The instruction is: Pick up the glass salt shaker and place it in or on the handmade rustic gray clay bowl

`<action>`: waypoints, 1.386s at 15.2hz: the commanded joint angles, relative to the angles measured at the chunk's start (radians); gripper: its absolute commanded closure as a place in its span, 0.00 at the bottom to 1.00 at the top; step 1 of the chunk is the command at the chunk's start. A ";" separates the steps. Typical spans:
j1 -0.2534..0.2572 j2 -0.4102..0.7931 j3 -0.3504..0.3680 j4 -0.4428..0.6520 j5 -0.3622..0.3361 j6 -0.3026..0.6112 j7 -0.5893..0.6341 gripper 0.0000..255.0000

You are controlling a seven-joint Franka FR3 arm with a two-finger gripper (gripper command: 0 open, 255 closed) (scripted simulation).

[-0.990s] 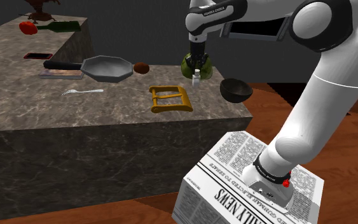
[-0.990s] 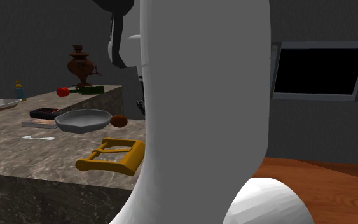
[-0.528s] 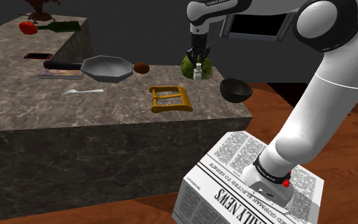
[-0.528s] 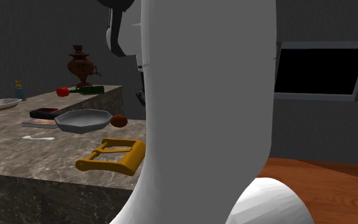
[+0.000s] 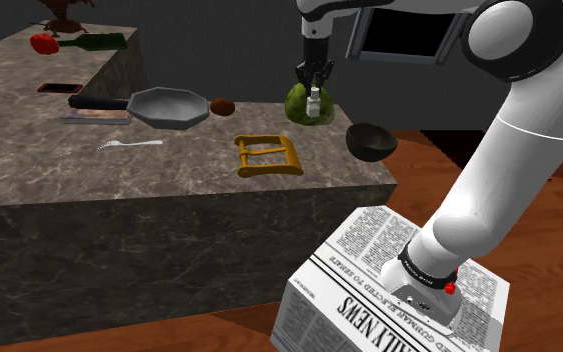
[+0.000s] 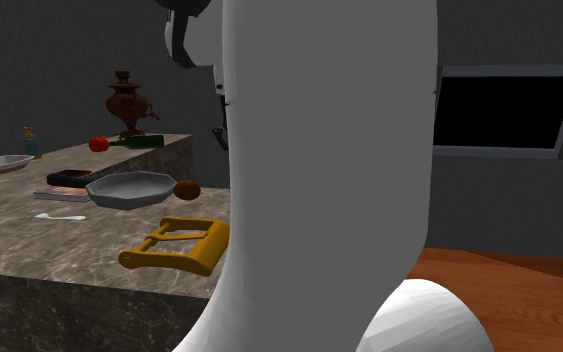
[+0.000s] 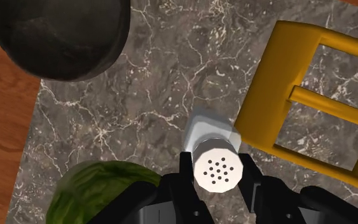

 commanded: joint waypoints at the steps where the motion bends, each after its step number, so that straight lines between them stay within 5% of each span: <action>1: 0.001 -0.002 0.001 0.026 0.000 -0.028 -0.001 1.00; 5: 0.001 -0.001 0.000 0.074 0.000 -0.075 -0.004 1.00; 21: -0.134 -0.360 -0.143 -0.247 -0.113 -0.076 -0.263 1.00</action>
